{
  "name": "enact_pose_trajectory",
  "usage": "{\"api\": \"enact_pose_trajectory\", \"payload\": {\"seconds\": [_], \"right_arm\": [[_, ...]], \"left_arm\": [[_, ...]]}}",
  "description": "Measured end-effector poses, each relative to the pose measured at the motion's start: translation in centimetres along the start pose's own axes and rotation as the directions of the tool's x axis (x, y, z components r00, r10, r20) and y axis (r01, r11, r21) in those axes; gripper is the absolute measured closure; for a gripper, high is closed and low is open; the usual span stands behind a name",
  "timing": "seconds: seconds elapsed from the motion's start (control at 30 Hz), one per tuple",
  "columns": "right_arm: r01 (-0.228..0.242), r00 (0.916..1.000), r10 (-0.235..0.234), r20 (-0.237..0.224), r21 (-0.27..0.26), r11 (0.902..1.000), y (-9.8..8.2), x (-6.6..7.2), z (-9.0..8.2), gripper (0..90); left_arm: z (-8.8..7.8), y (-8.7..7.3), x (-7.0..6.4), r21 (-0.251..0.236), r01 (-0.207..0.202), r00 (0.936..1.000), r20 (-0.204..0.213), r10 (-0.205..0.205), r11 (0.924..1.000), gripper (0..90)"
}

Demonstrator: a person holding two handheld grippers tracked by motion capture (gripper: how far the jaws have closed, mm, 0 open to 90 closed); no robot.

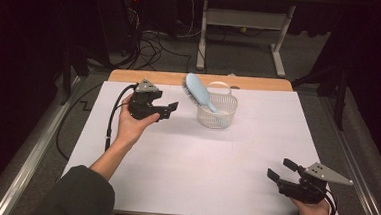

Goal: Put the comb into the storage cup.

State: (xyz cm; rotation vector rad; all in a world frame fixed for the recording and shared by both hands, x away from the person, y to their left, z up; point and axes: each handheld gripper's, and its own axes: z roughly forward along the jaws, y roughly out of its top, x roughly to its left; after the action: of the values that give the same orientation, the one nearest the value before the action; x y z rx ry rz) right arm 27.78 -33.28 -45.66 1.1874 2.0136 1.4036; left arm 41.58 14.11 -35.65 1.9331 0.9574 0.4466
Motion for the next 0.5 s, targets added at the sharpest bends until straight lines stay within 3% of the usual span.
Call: {"api": "enact_pose_trajectory", "payload": {"seconds": [0.23,0.5], "right_arm": [[-0.003,1.0000,0.003,0.001,0.000,1.0000,-0.01,0.01,-0.02,23.7],[-0.003,1.0000,0.003,0.001,-0.001,1.0000,-0.01,-0.01,-0.01,23.7]], "left_arm": [[-0.23,-0.21,-0.01,-0.004,0.002,1.0000,0.008,-0.002,1.0000,28.9],[-0.88,-0.59,-0.01,0.003,-0.033,0.9994,-0.004,0.033,0.9994,28.8]]}}
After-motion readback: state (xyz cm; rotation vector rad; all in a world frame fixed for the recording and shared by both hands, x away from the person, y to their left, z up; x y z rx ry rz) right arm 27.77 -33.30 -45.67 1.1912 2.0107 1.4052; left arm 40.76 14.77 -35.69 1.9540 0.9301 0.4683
